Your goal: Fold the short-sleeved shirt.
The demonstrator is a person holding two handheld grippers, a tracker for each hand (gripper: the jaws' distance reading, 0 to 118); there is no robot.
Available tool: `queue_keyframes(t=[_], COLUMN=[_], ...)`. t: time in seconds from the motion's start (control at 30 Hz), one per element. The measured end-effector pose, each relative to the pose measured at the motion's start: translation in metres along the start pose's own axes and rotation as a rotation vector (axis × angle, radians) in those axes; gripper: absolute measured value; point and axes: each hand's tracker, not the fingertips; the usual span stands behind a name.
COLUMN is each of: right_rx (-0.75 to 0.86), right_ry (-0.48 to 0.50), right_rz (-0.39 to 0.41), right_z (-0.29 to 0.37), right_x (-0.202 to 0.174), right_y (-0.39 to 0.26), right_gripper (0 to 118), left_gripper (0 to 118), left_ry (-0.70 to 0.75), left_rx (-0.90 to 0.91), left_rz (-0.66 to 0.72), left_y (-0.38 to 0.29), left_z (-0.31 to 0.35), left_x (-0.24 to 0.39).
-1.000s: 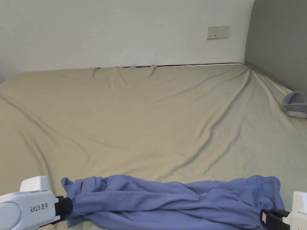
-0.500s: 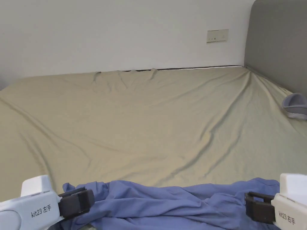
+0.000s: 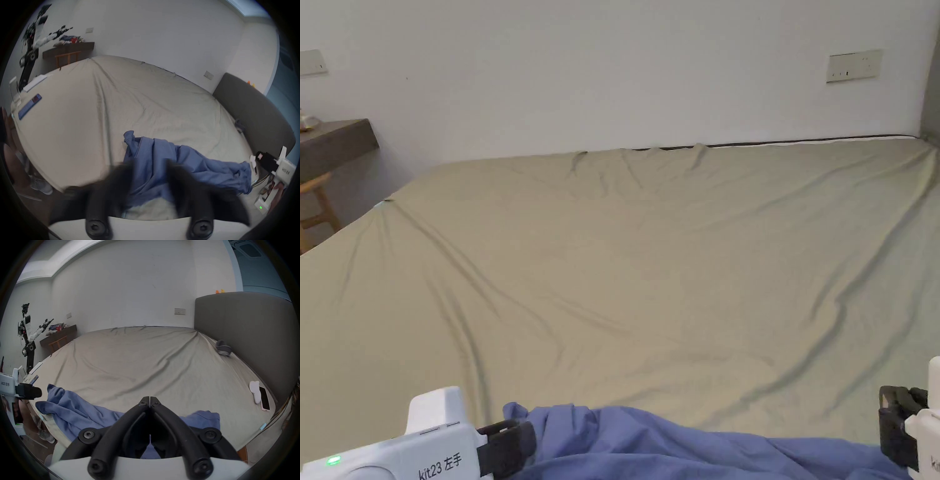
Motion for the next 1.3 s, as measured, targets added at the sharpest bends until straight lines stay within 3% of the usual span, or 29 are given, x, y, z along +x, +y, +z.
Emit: queue_keyframes(t=[0.03,0.07,0.27,0.4,0.43,0.47,0.5,0.53,0.57,0.7,0.83,0.9,1.0,1.03,1.1,1.13,1.2,1.3], right_rx=[0.003,0.004,-0.005,-0.011,-0.013,-0.014,-0.014,-0.015,-0.014,0.0,0.011,0.003,-0.009,-0.015,-0.028,-0.029,-0.034,-0.029], right_ry=[0.011,0.035,0.11,0.12,0.119,0.118,0.113,0.11,0.108,0.085,0.033,0.011,-0.025,-0.029,-0.025,-0.02,-0.004,0.006], right_rz=[-0.004,-0.011,-0.053,-0.061,-0.061,-0.062,-0.066,-0.073,-0.08,-0.105,-0.121,-0.13,-0.134,-0.141,-0.171,-0.198,-0.22,-0.23], right_z=[0.0,-0.001,-0.01,-0.009,-0.007,-0.005,-0.002,0.0,-0.001,0.009,0.018,0.02,0.022,0.022,0.026,0.029,0.034,0.041], right_x=[-0.007,-0.007,-0.002,0.004,0.005,0.007,0.009,0.012,0.017,0.029,0.037,0.039,0.038,0.038,0.039,0.04,0.042,0.046], right_y=[-0.002,-0.001,0.005,0.003,0.001,0.0,0.0,0.0,-0.004,-0.009,-0.015,-0.019,-0.029,-0.032,-0.036,-0.037,-0.04,-0.042], right_gripper=[0,0,0,0,0,0,0,0,0,0,0,0,0,0,0,0,0,0], left_gripper=[118,112,112,107,95,64,22,13,13,13,13,13,15,29,74,87,90,94], left_ry=[-0.005,0.004,0.016,0.054,0.073,0.046,-0.031,-0.084,-0.099,-0.094,-0.292,-0.39,-0.455,-0.467,-0.478,-0.462,-0.502,-0.627], left_rx=[-0.007,-0.02,-0.19,-0.2,-0.177,-0.174,-0.186,-0.21,-0.212,-0.077,-0.014,-0.033,-0.198,-0.246,-0.365,-0.414,-0.41,-0.304], left_rz=[0.013,0.007,0.004,-0.004,-0.034,-0.047,-0.025,0.058,0.096,-0.093,-0.14,-0.242,-0.281,-0.271,-0.181,-0.125,-0.051,-0.091], left_y=[0.001,0.002,-0.001,-0.006,-0.003,0.002,0.002,0.005,0.007,0.02,0.019,0.009,-0.016,-0.026,-0.045,-0.051,-0.054,-0.035], left_z=[-0.008,-0.014,-0.072,-0.093,-0.088,-0.082,-0.078,-0.076,-0.071,-0.032,-0.013,-0.022,-0.067,-0.085,-0.122,-0.134,-0.135,-0.108], left_x=[-0.001,-0.001,-0.006,-0.003,0.001,0.002,0.003,0.004,0.007,0.05,0.108,0.146,0.2,0.21,0.23,0.237,0.239,0.23])
